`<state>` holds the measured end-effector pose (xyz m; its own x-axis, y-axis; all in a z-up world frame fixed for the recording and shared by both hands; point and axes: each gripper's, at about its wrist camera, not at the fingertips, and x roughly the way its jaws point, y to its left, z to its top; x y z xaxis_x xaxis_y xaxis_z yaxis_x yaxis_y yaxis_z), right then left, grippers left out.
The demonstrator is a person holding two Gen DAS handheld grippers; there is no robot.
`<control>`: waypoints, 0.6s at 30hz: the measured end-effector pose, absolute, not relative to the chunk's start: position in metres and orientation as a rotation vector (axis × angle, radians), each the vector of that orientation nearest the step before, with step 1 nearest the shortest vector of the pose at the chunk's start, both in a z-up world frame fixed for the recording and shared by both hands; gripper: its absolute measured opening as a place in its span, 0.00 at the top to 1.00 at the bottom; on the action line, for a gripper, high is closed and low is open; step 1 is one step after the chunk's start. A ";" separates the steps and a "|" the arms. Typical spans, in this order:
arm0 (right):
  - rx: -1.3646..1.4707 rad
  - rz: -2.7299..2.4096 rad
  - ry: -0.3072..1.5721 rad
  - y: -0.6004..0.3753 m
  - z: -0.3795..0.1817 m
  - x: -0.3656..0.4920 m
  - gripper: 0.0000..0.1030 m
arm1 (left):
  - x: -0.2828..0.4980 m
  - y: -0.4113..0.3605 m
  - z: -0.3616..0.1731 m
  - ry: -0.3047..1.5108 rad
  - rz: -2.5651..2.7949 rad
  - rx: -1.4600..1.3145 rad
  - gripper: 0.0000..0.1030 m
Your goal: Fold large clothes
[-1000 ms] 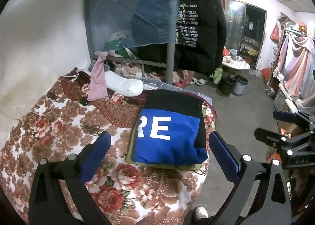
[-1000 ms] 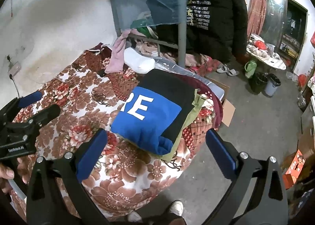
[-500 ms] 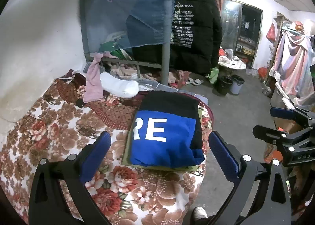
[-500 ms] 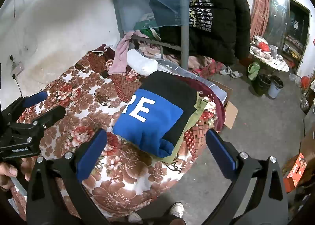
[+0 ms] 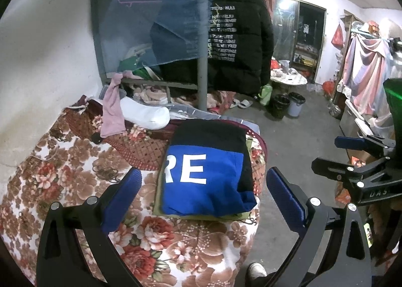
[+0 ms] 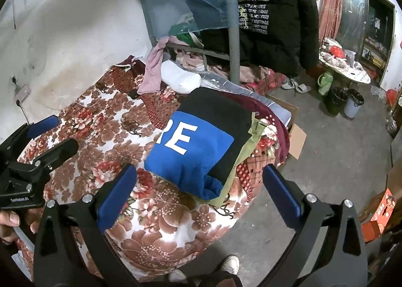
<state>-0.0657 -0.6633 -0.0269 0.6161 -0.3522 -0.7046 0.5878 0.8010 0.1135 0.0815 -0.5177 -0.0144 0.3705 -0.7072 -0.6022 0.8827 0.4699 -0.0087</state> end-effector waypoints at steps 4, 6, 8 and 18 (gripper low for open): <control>0.351 -0.554 0.727 -0.664 -0.027 -0.064 0.05 | 0.082 -0.518 -0.013 0.587 -1.043 0.332 0.05; 0.354 -0.554 0.728 -0.664 -0.027 -0.066 0.05 | 0.082 -0.518 -0.013 0.586 -1.035 0.339 0.05; 0.356 -0.555 0.728 -0.665 -0.028 -0.067 0.05 | 0.083 -0.519 -0.013 0.580 -1.010 0.346 0.05; 0.350 -0.542 0.745 -0.667 -0.032 -0.065 0.05 | 0.088 -0.520 -0.013 0.592 -1.013 0.344 0.05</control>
<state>-0.0654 -0.6665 -0.0318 0.6091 -0.3380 -0.7175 0.5785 0.8082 0.1104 0.0876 -0.5201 -0.0128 0.3934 -0.6891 -0.6086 0.8684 0.4958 0.0000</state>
